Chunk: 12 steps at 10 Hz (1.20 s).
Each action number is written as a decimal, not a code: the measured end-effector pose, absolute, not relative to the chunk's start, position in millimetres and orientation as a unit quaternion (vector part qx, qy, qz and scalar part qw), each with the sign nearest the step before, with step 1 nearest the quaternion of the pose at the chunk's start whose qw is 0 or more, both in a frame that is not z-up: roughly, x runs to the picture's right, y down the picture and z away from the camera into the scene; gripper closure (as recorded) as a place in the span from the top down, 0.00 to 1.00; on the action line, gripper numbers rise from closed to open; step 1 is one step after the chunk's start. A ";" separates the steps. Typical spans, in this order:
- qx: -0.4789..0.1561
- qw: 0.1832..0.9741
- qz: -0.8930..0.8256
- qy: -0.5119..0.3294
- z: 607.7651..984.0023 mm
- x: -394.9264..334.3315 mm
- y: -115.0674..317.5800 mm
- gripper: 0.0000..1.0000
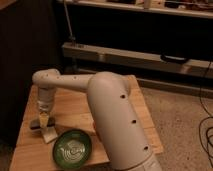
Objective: Place the eraser on the white sponge
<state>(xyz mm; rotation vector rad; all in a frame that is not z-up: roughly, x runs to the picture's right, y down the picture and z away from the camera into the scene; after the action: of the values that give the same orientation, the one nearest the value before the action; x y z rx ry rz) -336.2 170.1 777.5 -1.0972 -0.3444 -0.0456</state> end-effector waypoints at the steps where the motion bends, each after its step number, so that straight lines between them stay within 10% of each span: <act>1: -0.518 0.839 -0.021 -0.163 777.4 -335.5 170.1 0.35; 12: -0.517 0.841 -0.018 -0.162 775.6 -332.6 172.6 0.35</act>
<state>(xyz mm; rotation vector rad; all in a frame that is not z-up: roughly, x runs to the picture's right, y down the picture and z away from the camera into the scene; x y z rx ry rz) -332.6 172.6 775.6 -1.0917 -0.3417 -0.0386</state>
